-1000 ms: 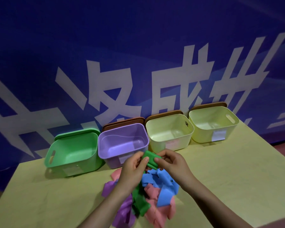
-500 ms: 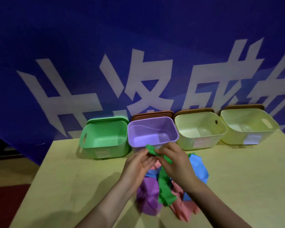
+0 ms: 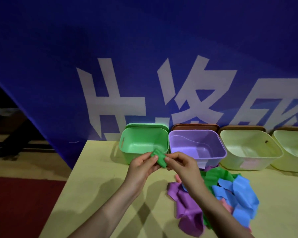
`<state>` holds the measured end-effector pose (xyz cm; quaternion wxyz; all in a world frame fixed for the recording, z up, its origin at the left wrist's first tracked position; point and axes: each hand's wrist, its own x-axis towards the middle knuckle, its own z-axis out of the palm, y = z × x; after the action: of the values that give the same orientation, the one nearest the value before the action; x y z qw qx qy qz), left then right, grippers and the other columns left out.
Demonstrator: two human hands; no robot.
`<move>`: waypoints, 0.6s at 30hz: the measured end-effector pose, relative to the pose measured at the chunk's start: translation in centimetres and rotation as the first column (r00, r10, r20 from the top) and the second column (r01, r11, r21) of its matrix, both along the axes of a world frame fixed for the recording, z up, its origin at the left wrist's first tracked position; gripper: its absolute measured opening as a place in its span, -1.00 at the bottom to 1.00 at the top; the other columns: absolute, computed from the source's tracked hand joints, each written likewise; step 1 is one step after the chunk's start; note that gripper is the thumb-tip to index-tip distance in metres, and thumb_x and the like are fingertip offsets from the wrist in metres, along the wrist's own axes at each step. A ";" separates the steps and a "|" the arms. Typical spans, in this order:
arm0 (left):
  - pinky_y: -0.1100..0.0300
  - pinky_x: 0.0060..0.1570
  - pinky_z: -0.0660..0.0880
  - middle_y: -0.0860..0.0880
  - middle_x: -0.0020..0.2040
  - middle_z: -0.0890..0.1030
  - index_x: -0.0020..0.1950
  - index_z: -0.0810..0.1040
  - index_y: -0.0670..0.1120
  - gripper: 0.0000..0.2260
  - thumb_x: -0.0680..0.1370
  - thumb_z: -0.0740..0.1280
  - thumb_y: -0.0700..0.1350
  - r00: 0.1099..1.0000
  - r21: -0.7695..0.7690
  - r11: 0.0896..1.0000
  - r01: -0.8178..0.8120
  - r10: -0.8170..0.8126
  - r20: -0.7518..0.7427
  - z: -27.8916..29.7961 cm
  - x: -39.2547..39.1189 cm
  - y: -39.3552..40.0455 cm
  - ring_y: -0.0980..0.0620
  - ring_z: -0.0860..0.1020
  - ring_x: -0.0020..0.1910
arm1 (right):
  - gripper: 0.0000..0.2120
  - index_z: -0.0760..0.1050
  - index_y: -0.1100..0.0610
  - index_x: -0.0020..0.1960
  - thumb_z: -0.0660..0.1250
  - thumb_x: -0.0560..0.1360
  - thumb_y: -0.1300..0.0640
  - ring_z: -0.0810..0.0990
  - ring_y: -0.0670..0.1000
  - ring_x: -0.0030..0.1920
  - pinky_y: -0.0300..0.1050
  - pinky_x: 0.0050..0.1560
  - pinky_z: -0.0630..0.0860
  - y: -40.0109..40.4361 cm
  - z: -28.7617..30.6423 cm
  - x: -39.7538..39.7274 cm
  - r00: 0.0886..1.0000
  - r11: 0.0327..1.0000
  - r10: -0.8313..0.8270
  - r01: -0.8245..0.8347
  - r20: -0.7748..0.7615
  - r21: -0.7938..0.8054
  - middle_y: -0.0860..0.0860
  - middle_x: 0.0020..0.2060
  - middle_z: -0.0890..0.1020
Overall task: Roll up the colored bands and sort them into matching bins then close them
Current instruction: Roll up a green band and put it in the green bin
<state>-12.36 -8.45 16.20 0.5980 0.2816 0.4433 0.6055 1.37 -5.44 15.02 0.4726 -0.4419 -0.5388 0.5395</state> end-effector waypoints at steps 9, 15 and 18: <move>0.23 -0.08 0.59 -0.13 -0.07 0.69 0.03 0.60 -0.25 -0.82 0.55 0.23 -0.38 0.997 0.004 0.999 0.036 -0.036 0.064 -0.5 -4.6 3.1 0.02 0.66 -0.09 | -0.91 0.54 0.26 -0.16 0.44 0.41 0.34 0.50 -0.05 -0.36 -0.24 -0.30 0.44 3.1 0.0 -5.1 0.998 0.983 -0.040 0.029 -0.058 -0.182 0.09 -0.36 0.55; 0.26 -0.19 0.57 -0.11 -0.20 0.67 -0.05 0.58 -0.27 -0.83 0.58 0.19 -0.35 0.993 -0.049 0.997 0.064 -0.059 0.098 -2.2 -7.0 6.2 0.04 0.64 -0.19 | -0.86 0.45 0.23 -0.29 0.39 0.35 0.38 0.35 -0.13 -0.54 -0.35 -0.52 0.29 4.6 -1.5 -8.5 0.914 0.912 -0.152 -0.017 -0.376 -0.410 0.03 -0.51 0.42; 0.28 -0.23 0.55 -0.06 -0.28 0.65 -0.11 0.56 -0.26 -0.84 0.58 0.19 -0.34 0.994 -0.079 0.993 0.088 -0.082 0.073 -3.1 -8.0 7.4 0.08 0.62 -0.26 | -0.91 0.45 0.23 -0.28 0.36 0.31 0.33 0.38 -0.15 -0.55 -0.37 -0.52 0.30 5.2 -2.3 -10.0 0.858 0.865 -0.216 -0.053 -0.466 -0.498 -0.01 -0.53 0.44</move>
<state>-20.31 -1.01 13.13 0.6494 0.2542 0.4343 0.5701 -8.64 -0.25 12.71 0.4915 -0.4132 -0.2191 0.7346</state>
